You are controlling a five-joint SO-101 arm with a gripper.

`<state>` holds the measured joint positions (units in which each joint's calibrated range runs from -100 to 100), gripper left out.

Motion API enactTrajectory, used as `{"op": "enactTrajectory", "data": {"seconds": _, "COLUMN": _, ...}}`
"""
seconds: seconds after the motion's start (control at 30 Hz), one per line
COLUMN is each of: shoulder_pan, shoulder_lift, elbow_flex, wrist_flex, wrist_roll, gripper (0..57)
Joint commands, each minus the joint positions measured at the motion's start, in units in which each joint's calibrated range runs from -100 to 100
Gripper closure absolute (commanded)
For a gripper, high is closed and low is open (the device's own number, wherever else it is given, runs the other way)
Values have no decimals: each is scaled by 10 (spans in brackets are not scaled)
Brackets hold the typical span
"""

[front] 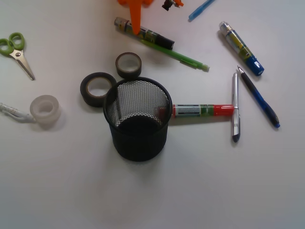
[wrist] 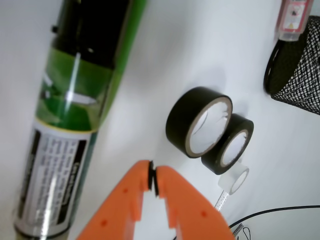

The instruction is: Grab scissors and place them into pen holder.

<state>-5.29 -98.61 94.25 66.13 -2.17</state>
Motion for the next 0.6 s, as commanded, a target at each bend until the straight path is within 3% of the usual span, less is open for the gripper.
{"op": "enactTrajectory", "data": {"seconds": 0.0, "shoulder_pan": -20, "shoulder_lift": -3, "elbow_flex": -8, "wrist_flex": -97, "wrist_roll": 34, "gripper": 240}}
{"op": "enactTrajectory", "data": {"seconds": 0.13, "shoulder_pan": -24, "shoulder_lift": -4, "elbow_flex": -10, "wrist_flex": -100, "wrist_roll": 35, "gripper": 202}}
{"op": "enactTrajectory", "data": {"seconds": 0.33, "shoulder_pan": -4, "shoulder_lift": -3, "elbow_flex": -21, "wrist_flex": -108, "wrist_roll": 30, "gripper": 202}}
{"op": "enactTrajectory", "data": {"seconds": 0.57, "shoulder_pan": 189, "shoulder_lift": 84, "elbow_flex": -265, "wrist_flex": -62, "wrist_roll": 12, "gripper": 203}}
